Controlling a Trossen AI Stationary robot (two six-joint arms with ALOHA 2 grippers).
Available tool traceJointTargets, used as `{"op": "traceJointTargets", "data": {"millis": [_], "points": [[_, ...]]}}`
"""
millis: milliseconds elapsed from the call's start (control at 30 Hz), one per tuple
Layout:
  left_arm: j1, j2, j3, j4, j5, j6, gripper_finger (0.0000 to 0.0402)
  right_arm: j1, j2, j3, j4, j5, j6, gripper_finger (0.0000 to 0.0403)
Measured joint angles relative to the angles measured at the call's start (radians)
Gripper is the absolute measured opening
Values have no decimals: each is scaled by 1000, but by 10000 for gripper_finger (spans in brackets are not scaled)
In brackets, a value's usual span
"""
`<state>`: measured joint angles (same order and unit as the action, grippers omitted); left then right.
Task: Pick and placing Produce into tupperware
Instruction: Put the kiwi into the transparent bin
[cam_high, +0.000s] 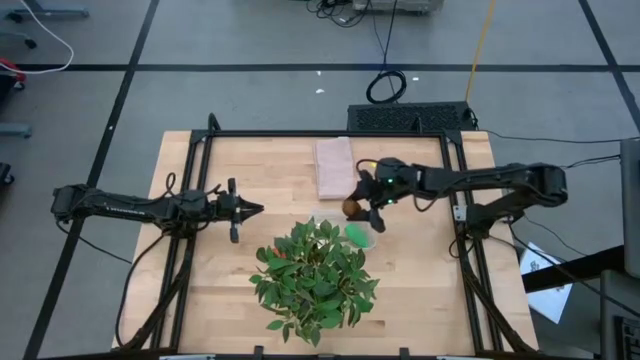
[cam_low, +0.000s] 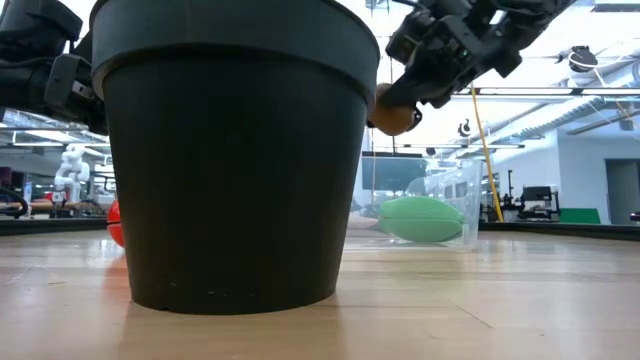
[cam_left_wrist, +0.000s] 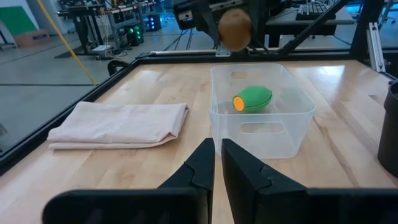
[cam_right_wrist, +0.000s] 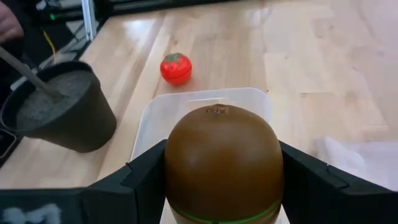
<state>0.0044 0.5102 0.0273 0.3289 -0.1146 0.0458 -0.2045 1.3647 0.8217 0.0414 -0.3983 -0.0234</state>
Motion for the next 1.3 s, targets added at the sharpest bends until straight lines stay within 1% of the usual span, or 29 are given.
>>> {"op": "traceJointTargets", "data": {"millis": [400, 800, 967, 1067, 1233, 1300], "points": [[1, 0, 0, -16, 0, 2, 31, 43, 171, 140, -87, 1, -75, 235], [1, 0, 0, -28, 0, 3, 31, 43, 255, 224, -145, 13, -88, 235], [1, 0, 0, -27, 0, 3, 31, 57, 296, 276, -220, 84, -113, 235], [1, 0, 0, -27, 0, 3, 31, 68, 321, 300, -254, 101, -127, 235], [1, 0, 0, -27, 0, 2, 31, 90, 323, 317, -263, 163, -139, 235], [1, 0, 0, -27, 0, 2, 31, 96, 323, 318, -265, 166, -143, 235]]}}
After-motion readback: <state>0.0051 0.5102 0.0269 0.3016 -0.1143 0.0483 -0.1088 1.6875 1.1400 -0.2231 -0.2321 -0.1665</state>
